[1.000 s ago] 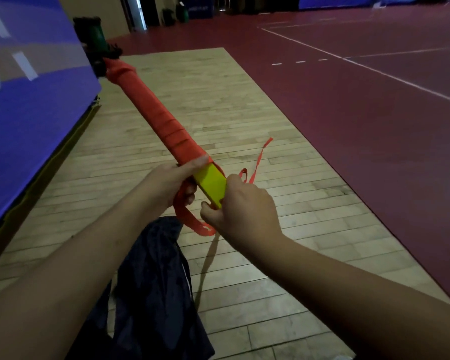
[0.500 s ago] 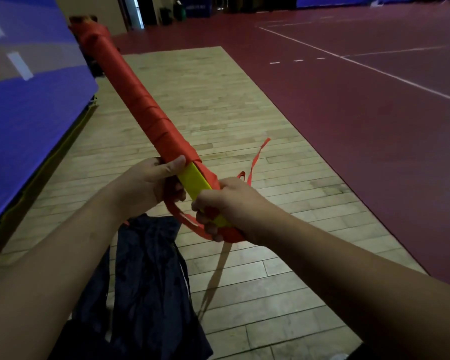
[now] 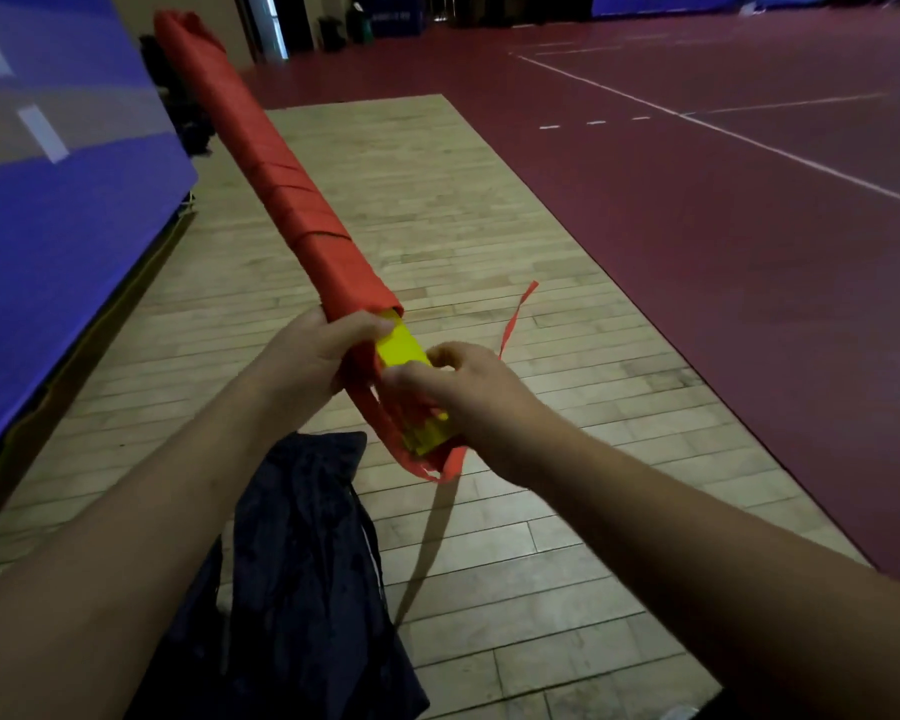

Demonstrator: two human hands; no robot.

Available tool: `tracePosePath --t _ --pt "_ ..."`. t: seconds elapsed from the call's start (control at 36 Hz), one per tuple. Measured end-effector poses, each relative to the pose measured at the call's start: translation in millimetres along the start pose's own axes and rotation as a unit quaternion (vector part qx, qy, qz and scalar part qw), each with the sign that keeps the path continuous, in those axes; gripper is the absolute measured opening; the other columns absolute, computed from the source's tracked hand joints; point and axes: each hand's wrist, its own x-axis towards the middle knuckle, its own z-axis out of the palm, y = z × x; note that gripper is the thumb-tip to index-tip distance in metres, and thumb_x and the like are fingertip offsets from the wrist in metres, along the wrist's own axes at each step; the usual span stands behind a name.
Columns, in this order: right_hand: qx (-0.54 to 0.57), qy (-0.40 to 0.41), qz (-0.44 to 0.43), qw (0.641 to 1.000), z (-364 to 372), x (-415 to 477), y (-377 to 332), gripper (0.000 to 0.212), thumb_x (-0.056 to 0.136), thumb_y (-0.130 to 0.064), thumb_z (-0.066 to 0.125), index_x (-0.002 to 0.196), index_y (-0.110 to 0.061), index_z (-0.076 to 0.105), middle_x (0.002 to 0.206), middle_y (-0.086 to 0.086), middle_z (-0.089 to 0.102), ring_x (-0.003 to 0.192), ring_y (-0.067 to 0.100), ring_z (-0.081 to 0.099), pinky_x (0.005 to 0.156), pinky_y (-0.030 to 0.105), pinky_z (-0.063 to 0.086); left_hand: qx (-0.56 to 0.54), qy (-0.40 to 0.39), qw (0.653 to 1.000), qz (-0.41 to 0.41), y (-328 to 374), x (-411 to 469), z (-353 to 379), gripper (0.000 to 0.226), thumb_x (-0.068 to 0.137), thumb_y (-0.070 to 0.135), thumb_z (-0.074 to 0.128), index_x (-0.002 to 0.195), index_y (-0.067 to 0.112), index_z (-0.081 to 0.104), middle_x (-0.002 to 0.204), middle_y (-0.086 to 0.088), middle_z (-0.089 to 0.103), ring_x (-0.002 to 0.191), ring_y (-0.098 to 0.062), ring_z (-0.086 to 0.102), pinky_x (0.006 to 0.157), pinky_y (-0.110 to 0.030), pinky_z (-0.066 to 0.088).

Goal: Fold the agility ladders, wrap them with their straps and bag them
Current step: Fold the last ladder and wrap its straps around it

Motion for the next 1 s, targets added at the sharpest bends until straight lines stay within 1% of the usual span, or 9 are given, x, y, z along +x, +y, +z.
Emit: tracePosePath --t 0.08,0.22,0.33,0.47,0.61,0.72,0.81,0.89,1.0 --pt "0.215 -0.177 0.108 0.954 -9 -8 -4 0.027 0.091 -0.024 0.067 0.107 -0.003 0.060 0.087 0.014 0.068 0.070 0.026 0.069 0.065 0.035 0.061 -0.038 -0.133 0.990 0.014 2 -3 -15 0.028 0.078 0.024 0.075 0.093 0.006 0.060 0.077 -0.005 0.061 0.073 -0.020 0.062 0.068 -0.029 0.054" --pt "0.216 -0.301 0.139 0.918 -2 -12 3 0.012 0.089 -0.025 0.057 0.090 -0.013 0.058 0.069 0.000 0.059 0.053 0.010 0.055 0.049 0.020 0.044 -0.034 -0.147 0.989 -0.008 -1 -7 -18 0.063 0.063 0.039 0.090 0.105 0.002 0.063 0.086 -0.010 0.066 0.081 -0.022 0.067 0.077 -0.032 0.056" --pt "0.167 -0.230 0.081 0.955 2 -13 -3 0.009 0.095 -0.015 0.058 0.088 -0.011 0.054 0.062 0.001 0.054 0.048 0.011 0.050 0.046 0.021 0.038 -0.003 -0.148 0.988 -0.054 3 -7 -23 0.063 0.058 0.052 0.091 0.100 0.008 0.074 0.097 -0.016 0.070 0.090 -0.028 0.069 0.082 -0.036 0.058" --pt "-0.089 -0.106 0.023 0.990 -13 -11 -6 0.016 0.091 -0.012 0.069 0.083 -0.005 0.057 0.057 0.005 0.063 0.046 0.018 0.059 0.049 0.029 0.050 0.144 -0.106 0.974 -0.137 0 -10 -19 0.053 0.082 0.048 0.068 0.104 0.000 0.064 0.075 -0.009 0.055 0.057 -0.018 0.057 0.052 -0.025 0.051" --pt "-0.329 -0.018 0.028 0.944 0 -11 5 0.025 0.090 -0.025 0.071 0.087 -0.008 0.053 0.076 0.009 0.065 0.064 0.024 0.069 0.066 0.039 0.062 0.104 -0.055 0.970 -0.214 -17 -7 3 0.075 0.069 0.077 0.062 0.096 0.007 0.066 0.079 -0.008 0.058 0.068 -0.024 0.056 0.068 -0.035 0.048" --pt "-0.529 0.054 -0.063 0.845 14 -12 17 0.028 0.093 -0.031 0.062 0.079 -0.017 0.043 0.072 -0.001 0.046 0.072 0.022 0.055 0.068 0.036 0.053 0.102 0.035 0.974 -0.198 -24 -1 24 0.042 0.082 0.053 0.071 0.073 0.013 0.063 0.063 -0.004 0.060 0.063 -0.022 0.057 0.067 -0.033 0.045" --pt "-0.434 -0.002 -0.055 0.899 3 -4 14 0.034 0.092 -0.042 0.065 0.077 -0.014 0.052 0.070 0.002 0.056 0.060 0.019 0.055 0.057 0.036 0.050 0.098 0.071 0.978 -0.167 -22 3 22 0.021 0.088 0.030 0.066 0.076 0.014 0.062 0.061 -0.005 0.058 0.050 -0.017 0.055 0.056 -0.029 0.043" --pt "-0.148 -0.050 0.049 0.987 -22 9 6 0.053 0.094 -0.054 0.059 0.099 -0.002 0.065 0.076 0.008 0.064 0.059 0.018 0.061 0.053 0.029 0.052 0.051 0.066 0.987 -0.139 -14 2 11 0.014 0.088 0.023 0.067 0.082 0.012 0.061 0.063 -0.004 0.056 0.056 -0.018 0.055 0.055 -0.028 0.046" --pt "0.067 -0.046 0.117 0.990 -48 24 10 0.055 0.098 -0.050 0.056 0.115 0.002 0.054 0.084 0.019 0.073 0.074 0.026 0.071 0.081 0.044 0.061 0.027 -0.006 0.989 -0.145 -10 -10 10 0.037 0.057 0.033 0.079 0.084 0.013 0.064 0.068 -0.004 0.062 0.060 -0.018 0.061 0.062 -0.031 0.049"
